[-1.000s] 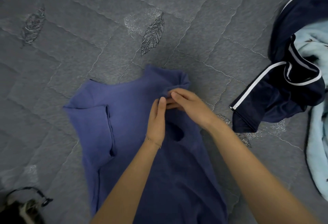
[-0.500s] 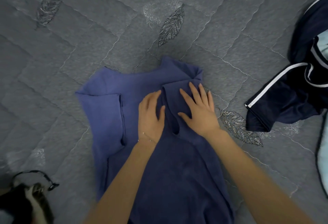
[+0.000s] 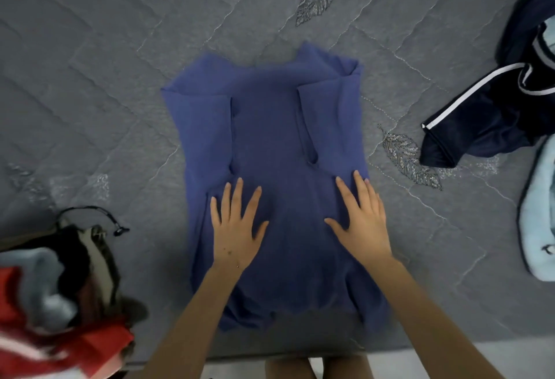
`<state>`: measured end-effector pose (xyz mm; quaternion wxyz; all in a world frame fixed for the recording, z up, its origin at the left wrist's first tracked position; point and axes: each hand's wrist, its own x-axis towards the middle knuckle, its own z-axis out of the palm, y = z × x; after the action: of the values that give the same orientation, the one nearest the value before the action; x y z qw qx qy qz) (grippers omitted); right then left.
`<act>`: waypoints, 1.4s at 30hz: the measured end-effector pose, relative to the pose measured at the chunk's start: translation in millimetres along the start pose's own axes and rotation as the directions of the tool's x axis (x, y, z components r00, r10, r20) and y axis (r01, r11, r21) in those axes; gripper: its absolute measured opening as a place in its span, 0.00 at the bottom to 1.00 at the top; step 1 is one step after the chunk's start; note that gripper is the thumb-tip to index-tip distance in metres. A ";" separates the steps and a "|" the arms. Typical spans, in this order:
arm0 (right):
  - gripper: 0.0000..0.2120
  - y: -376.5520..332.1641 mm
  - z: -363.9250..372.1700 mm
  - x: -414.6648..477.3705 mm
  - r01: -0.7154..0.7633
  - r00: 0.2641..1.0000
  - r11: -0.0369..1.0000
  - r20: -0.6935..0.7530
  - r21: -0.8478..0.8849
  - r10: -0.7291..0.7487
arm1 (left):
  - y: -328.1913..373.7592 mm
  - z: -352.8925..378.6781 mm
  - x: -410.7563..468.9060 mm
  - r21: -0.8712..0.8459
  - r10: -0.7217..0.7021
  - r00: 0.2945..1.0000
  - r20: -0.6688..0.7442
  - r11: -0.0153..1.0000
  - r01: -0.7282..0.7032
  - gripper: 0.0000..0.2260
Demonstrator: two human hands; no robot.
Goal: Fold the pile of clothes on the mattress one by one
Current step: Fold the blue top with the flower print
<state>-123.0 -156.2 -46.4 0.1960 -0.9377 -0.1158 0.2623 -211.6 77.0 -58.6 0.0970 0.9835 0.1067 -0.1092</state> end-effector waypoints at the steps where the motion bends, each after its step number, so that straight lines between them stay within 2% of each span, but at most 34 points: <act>1: 0.40 6.8 1.5 -12.7 -0.043 0.999 0.999 0.032 0.020 0.042 | -5.8 0.7 -15.7 -0.009 -0.036 0.999 0.001 0.999 0.036 0.32; 4: 0.44 25.8 4.2 -50.8 -0.205 0.975 0.974 0.103 0.096 0.196 | -25.8 -0.5 -67.5 -0.068 -0.192 0.980 0.046 0.979 0.194 0.31; 6: 0.46 32.5 7.2 -75.1 -0.287 0.955 0.943 0.127 0.169 0.268 | -38.3 -1.5 -102.1 -0.111 -0.326 0.938 0.115 0.934 0.338 0.32; 8: 0.45 35.6 12.9 -96.9 -0.337 0.938 0.919 0.156 0.203 0.309 | -46.9 -1.3 -130.9 -0.208 -0.443 0.867 0.228 0.847 0.488 0.35; 10: 0.44 36.4 20.4 -114.7 -0.379 0.921 0.900 0.179 0.215 0.345 | -50.0 -2.2 -151.8 -0.369 -0.477 0.816 0.326 0.731 0.574 0.35; 12: 0.39 35.1 26.3 -128.6 -0.477 0.878 0.821 0.224 0.315 0.424 | -47.3 -2.2 -166.7 -0.481 -0.487 0.803 0.343 0.643 0.596 0.27; 13: 0.36 33.8 29.2 -135.2 -0.523 0.852 0.777 0.254 0.351 0.458 | -45.2 -1.6 -171.7 -0.506 -0.517 0.775 0.364 0.589 0.630 0.24; 15: 0.27 32.2 35.2 -146.8 -0.563 0.825 0.750 0.279 0.347 0.491 | -38.5 -0.8 -177.5 -0.535 -0.605 0.656 0.451 0.404 0.742 0.19; 16: 0.22 31.6 38.3 -151.6 -0.568 0.821 0.754 0.282 0.330 0.496 | -35.5 1.1 -179.6 -0.533 -0.626 0.618 0.475 0.354 0.768 0.13; 17: 0.18 30.1 40.8 -156.3 -0.573 0.818 0.756 0.285 0.318 0.500 | -33.0 3.3 -182.0 -0.536 -0.628 0.610 0.484 0.338 0.774 0.07; 23: 0.09 24.4 47.4 -179.5 -0.546 0.838 0.765 0.231 0.342 0.494 | -20.9 12.3 -195.7 -0.651 -0.606 0.624 0.493 0.218 0.727 0.10; 26: 0.08 22.4 42.7 -184.1 -0.557 0.827 0.734 0.184 0.388 0.531 | -18.8 9.7 -200.2 -0.716 -0.695 0.562 0.448 0.098 0.691 0.04; 29: 0.13 6.3 30.4 -172.1 -0.523 0.827 0.632 0.159 0.572 0.540 | -23.3 -0.9 -195.5 -0.801 -0.742 0.567 0.358 0.069 0.595 0.01; 32: 0.14 -16.0 17.3 -138.7 -0.480 0.839 0.560 0.168 0.675 0.517 | -26.7 -18.6 -167.1 -0.853 -0.729 0.649 0.220 0.179 0.490 0.02; 33: 0.15 -21.3 13.8 -123.9 -0.468 0.838 0.520 0.173 0.714 0.517 | -26.8 -25.6 -152.9 -0.875 -0.724 0.664 0.186 0.185 0.448 0.02; 35: 0.14 -34.4 2.2 -96.6 -0.435 0.831 0.389 0.196 0.812 0.520 | -28.2 -38.2 -121.2 -0.914 -0.731 0.669 0.134 0.170 0.368 0.03; 36: 0.10 -41.3 -5.1 -84.0 -0.417 0.825 0.308 0.214 0.855 0.523 | -29.2 -44.5 -103.9 -0.928 -0.744 0.658 0.119 0.152 0.339 0.05; 37: 0.05 -46.8 -11.6 -70.9 -0.396 0.822 0.223 0.235 0.891 0.519 | -30.5 -50.7 -86.9 -0.944 -0.762 0.635 0.128 0.104 0.314 0.07; 38: 0.06 -52.2 -19.0 -57.0 -0.371 0.816 0.152 0.244 0.916 0.524 | -32.4 -56.5 -68.7 -0.956 -0.781 0.600 0.171 0.014 0.291 0.09; 40: 0.05 -60.2 -32.6 -29.5 -0.296 0.811 0.020 0.240 0.955 0.533 | -36.6 -67.4 -33.7 -0.950 -0.787 0.534 0.307 -0.219 0.224 0.09; 42: 0.04 -68.9 -47.2 -3.5 -0.235 0.812 -0.016 0.206 0.972 0.546 | -40.8 -78.6 -1.8 -0.919 -0.767 0.509 0.390 -0.360 0.160 0.09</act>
<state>-108.4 -110.1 21.8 0.6888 -0.5837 0.3799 0.2012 -207.5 132.6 10.3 0.6620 0.4221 0.5898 0.1891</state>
